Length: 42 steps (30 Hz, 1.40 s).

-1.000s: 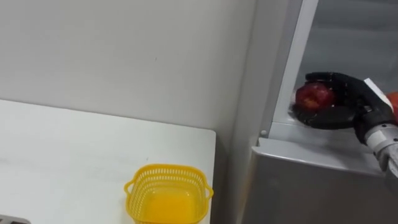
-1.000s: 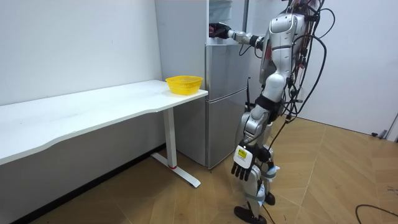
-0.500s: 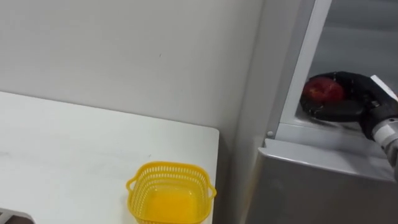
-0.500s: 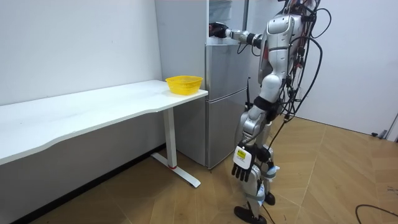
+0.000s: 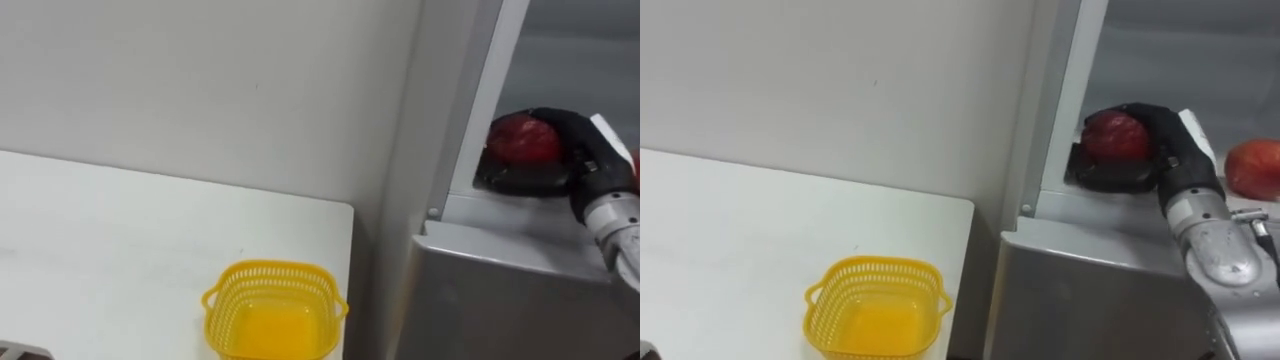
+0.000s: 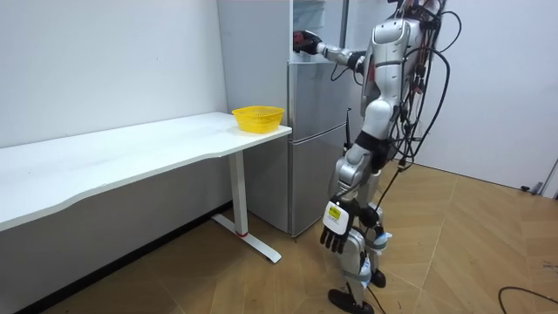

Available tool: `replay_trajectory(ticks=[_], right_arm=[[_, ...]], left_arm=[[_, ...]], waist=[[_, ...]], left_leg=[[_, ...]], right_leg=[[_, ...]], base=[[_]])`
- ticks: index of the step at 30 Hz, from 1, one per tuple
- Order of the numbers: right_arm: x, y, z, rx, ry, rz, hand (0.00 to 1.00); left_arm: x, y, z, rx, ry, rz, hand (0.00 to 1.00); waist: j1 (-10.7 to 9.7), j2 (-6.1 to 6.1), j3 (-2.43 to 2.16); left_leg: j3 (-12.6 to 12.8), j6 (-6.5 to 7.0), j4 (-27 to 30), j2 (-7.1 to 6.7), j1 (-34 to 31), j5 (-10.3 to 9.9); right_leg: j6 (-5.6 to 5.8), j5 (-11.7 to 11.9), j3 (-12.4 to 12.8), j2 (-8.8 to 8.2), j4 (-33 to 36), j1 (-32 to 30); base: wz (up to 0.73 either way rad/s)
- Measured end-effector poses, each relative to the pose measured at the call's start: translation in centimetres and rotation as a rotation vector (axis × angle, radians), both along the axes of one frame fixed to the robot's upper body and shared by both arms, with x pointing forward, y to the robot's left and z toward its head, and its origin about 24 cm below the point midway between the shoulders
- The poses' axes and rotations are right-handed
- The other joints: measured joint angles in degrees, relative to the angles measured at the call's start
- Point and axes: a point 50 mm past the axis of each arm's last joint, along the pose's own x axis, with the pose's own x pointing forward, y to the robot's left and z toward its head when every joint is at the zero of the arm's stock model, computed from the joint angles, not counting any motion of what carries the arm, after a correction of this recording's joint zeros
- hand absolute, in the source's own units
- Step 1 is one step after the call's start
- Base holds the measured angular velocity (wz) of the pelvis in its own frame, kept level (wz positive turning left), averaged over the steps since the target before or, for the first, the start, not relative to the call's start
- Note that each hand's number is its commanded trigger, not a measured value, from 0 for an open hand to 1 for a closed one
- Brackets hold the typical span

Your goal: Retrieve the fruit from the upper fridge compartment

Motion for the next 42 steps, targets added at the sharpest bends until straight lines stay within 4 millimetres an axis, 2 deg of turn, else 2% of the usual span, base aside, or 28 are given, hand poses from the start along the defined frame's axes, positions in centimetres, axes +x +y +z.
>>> replay_trajectory(ticks=[1,2,3,5,7,10,12,17,21,27,29,33,36,38,40,41,42], right_arm=[[-0.9,0.5,0.1,0.016,-0.040,0.004,1.00],[-1.8,1.2,-0.1,0.033,-0.068,0.020,1.00],[-2.3,1.5,-0.2,0.036,-0.079,0.025,1.00],[-4.3,2.7,-0.6,0.032,-0.114,0.051,1.00],[-5.1,3.7,-0.6,0.046,-0.135,0.083,1.00],[-6.2,4.8,0.8,0.052,-0.219,0.138,1.00],[-6.8,5.3,1.7,0.051,-0.281,0.163,1.00],[-8.4,6.4,3.6,0.014,-0.446,0.201,1.00],[-8.8,6.8,3.9,-0.052,-0.484,0.181,1.00],[-9.9,8.9,4.3,-0.108,-0.540,0.261,1.00],[-10.3,9.7,4.2,-0.119,-0.540,0.316,1.00],[-10.4,10.9,3.8,-0.145,-0.515,0.384,1.00],[-10.5,12.3,3.2,-0.226,-0.490,0.447,1.00],[-10.8,13.7,2.5,-0.270,-0.457,0.524,1.00],[-10.8,14.4,1.9,-0.302,-0.431,0.571,1.00],[-10.8,14.8,1.6,-0.315,-0.414,0.595,1.00],[-10.7,15.0,1.3,-0.324,-0.404,0.602,1.00]], left_arm=[[-0.2,0.0,0.0,-0.003,-0.006,0.006,0.00],[-0.2,0.1,0.0,-0.003,-0.020,0.015,0.00],[-0.4,0.1,0.1,0.000,-0.022,0.016,0.00],[-0.8,-0.1,0.0,0.004,-0.031,0.015,0.00],[-0.9,-0.4,-0.1,-0.008,-0.034,0.017,0.00],[-1.3,-1.1,-0.4,-0.034,-0.035,0.036,0.00],[-1.8,-1.2,-0.5,-0.039,-0.024,0.039,0.00],[-1.9,-1.3,-0.5,-0.041,-0.019,0.040,0.00],[-1.6,-1.4,-0.5,-0.043,-0.026,0.038,0.00],[-1.7,-1.5,-0.6,-0.051,-0.029,0.032,0.00],[-1.7,-1.5,-0.6,-0.053,-0.027,0.028,0.00],[-1.1,-1.7,-0.7,-0.060,-0.033,0.000,0.00],[-0.1,-1.9,-0.7,-0.073,-0.048,-0.022,0.00],[0.5,-1.8,-0.6,-0.070,-0.050,-0.060,0.00],[0.7,-1.7,-0.6,-0.067,-0.053,-0.075,0.00],[0.9,-1.7,-0.6,-0.068,-0.056,-0.079,0.00],[1.0,-1.7,-0.6,-0.068,-0.060,-0.080,0.00]], waist=[[0.01,0.75,0.06],[-0.13,1.40,-0.20],[-0.33,1.61,-0.33],[-0.87,2.04,-0.31],[-1.09,2.04,-0.24],[-1.81,1.73,0.12],[-2.23,1.43,0.20],[-2.66,1.03,0.13],[-2.54,0.92,0.06],[-2.45,0.59,-0.29],[-2.23,0.29,-0.40],[-1.63,-0.55,-0.07],[-0.05,-1.25,0.14],[0.90,-1.98,0.58],[1.27,-2.40,0.78],[2.50,-2.54,0.79],[2.75,-2.65,0.74]], left_leg=[[-0.08,0.00,-0.09,-0.02,0.29,0.01],[-0.09,0.00,-0.39,-0.01,0.35,0.03],[-0.11,0.00,-0.62,0.01,0.34,0.04],[0.12,-0.02,-1.34,0.08,0.49,0.06],[0.50,-0.02,-1.34,0.09,0.49,0.06],[0.95,-0.01,-1.34,0.01,0.36,0.05],[1.09,0.00,-1.34,0.00,0.21,0.04],[1.18,0.01,-1.47,0.06,0.17,0.03],[1.26,0.01,-1.49,0.09,-0.39,0.03],[1.26,-0.02,-1.67,0.14,-1.25,0.06],[1.20,-0.01,-1.64,0.11,-1.12,0.07],[1.23,-0.01,-1.75,0.14,-0.89,0.07],[0.87,-0.01,-1.73,0.17,-1.21,0.07],[0.44,-0.01,-1.68,0.16,-1.32,0.07],[-0.23,-0.01,-1.53,0.02,-1.69,0.07],[-0.20,0.00,-1.46,-0.07,-2.01,0.07],[-0.23,0.00,-1.33,-0.09,-2.37,0.07]], right_leg=[[0.00,0.00,0.16,0.00,0.00,0.15],[0.01,-0.01,0.09,-0.02,-0.01,0.20],[0.02,-0.01,0.00,-0.05,-0.01,0.26],[0.03,-0.02,-0.03,0.01,-0.02,0.06],[0.03,-0.02,0.53,0.09,-0.03,-0.05],[0.04,-0.02,0.89,0.07,-0.04,-0.17],[0.06,-0.01,0.97,0.06,-0.04,-0.16],[0.11,0.01,1.43,0.21,0.00,-0.24],[0.11,0.04,1.36,0.24,0.10,-0.99],[0.10,0.05,1.11,0.24,0.17,-2.08],[0.11,0.05,1.06,0.19,0.13,-2.13],[0.11,0.05,0.96,0.23,-0.05,-1.70],[0.11,0.05,1.00,0.24,-0.06,-2.00],[0.11,0.05,0.75,0.24,-0.06,-1.98],[0.11,0.06,0.46,0.12,-0.05,-2.09],[0.13,0.07,-0.05,-0.02,-0.02,-2.35],[0.14,0.07,-0.17,-0.07,-0.01,-2.50]], base=[[-0.08],[-0.06],[0.00],[0.00],[-0.11],[-0.07],[0.00],[0.00],[-0.01],[0.00],[0.00],[-0.01],[0.02],[0.07],[0.13],[0.07],[0.06]])
